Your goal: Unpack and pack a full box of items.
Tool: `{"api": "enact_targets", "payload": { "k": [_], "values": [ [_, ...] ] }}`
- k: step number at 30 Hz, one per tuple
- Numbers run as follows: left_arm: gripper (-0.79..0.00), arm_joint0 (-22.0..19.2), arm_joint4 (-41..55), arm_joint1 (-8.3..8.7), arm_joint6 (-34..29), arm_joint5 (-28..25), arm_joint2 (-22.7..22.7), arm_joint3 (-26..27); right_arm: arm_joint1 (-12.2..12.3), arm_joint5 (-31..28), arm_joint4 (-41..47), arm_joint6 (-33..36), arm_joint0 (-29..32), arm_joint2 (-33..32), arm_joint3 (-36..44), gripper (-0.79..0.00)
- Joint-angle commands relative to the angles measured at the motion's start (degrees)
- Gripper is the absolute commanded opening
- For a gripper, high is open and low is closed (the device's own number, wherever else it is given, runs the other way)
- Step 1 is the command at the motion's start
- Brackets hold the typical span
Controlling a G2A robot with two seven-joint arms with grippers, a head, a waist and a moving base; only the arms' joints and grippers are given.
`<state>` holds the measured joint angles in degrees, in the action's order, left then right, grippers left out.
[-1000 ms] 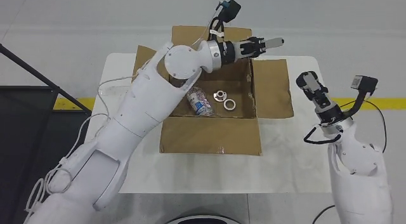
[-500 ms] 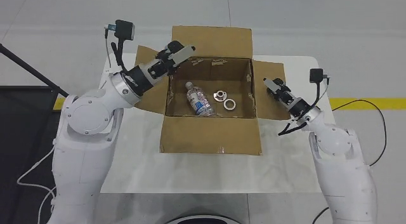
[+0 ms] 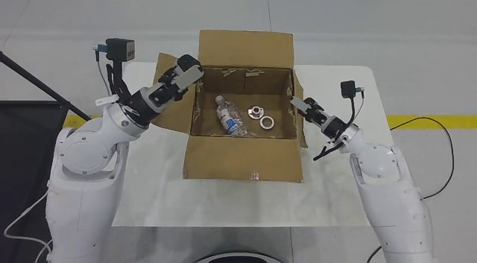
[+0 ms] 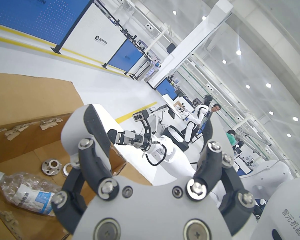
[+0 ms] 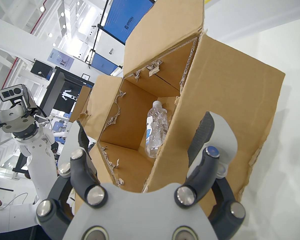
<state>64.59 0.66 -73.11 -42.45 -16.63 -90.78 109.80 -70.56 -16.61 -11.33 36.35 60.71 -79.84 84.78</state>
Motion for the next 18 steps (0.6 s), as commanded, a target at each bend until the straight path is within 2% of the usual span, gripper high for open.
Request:
{"api": "enact_targets", "payload": {
  "k": [1, 4, 8, 13, 18],
  "values": [
    [0.0, 0.3, 0.6, 0.17, 0.1, -0.2, -0.4, 0.1, 0.0, 0.1, 0.1, -0.4, -0.3, 0.3, -0.2, 0.0],
    [0.0, 0.8, 1.1, 0.42, 0.0, -0.5, -0.9, 0.1, 0.1, 0.3, -2.7, -3.4, -1.0, -0.1, 0.8, 0.0],
    [0.0, 1.6, 1.8, 0.77, 0.5, -1.3, -2.1, -0.2, 0.3, -0.6, -7.0, -6.1, -2.0, -0.4, 6.2, 0.0],
    [0.0, 3.1, 2.5, 1.14, 2.8, -1.9, -4.3, -0.1, 0.3, -2.6, -13.5, 0.0, -7.5, 4.7, 10.6, 0.0],
    [0.0, 6.2, 3.1, 1.5, 6.5, -2.1, -8.2, 0.9, -0.6, -2.2, -20.3, 7.2, -16.4, 13.6, 6.4, 0.0]
  ]
}}
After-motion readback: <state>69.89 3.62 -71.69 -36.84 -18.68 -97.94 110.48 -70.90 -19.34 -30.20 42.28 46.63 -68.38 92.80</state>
